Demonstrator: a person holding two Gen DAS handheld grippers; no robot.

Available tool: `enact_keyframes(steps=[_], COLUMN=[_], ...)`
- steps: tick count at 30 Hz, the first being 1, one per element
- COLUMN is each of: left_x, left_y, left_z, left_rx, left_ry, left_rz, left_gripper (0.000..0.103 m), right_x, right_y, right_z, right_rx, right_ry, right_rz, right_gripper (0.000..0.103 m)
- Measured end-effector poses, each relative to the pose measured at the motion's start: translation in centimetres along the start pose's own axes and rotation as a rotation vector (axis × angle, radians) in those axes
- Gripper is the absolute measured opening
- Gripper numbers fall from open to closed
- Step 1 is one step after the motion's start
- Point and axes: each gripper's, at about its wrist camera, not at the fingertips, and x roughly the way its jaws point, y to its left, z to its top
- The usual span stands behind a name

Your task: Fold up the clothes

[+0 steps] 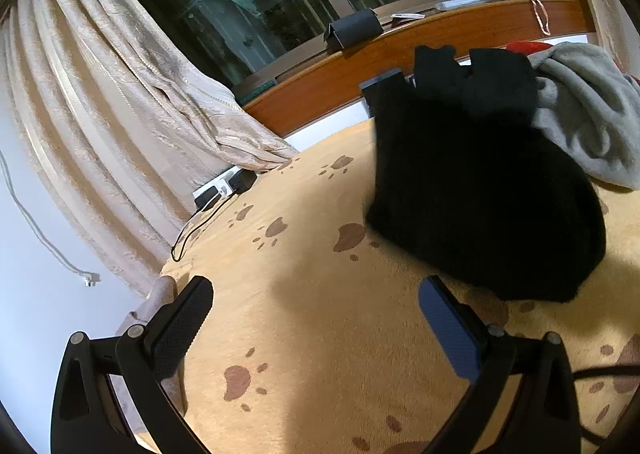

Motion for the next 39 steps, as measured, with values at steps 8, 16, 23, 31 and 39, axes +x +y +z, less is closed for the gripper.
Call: enact_keyframes(steps=[8, 16, 23, 31, 39], left_x=[1.2, 3.9, 6.0, 10.1, 15.5], left_y=[1.0, 2.4, 1.9, 1.4, -0.2], left_z=[-0.3, 0.9, 3.1, 6.6, 7.5], left_rx=[-0.066, -0.222, -0.292, -0.338, -0.394], left_ry=[0.058, 0.147, 0.196, 0.267, 0.417], left_rz=[-0.145, -0.350, -0.598, -0.623, -0.682], left_gripper=[0.103, 0.103, 0.103, 0.103, 0.099], right_x=[-1.5, -3.8, -3.3, -3.1, -2.2], right_y=[-6.5, -14.7, -17.1, -16.3, -16.8], right_z=[-0.5, -2.3, -3.7, -3.8, -4.5], right_rx=[0.190, 0.350, 0.443, 0.391, 0.418], right_ry=[-0.017, -0.008, 0.059, 0.071, 0.109], right_rz=[-0.142, -0.305, -0.315, -0.340, -0.330], right_gripper=[0.096, 0.097, 0.097, 0.097, 0.097])
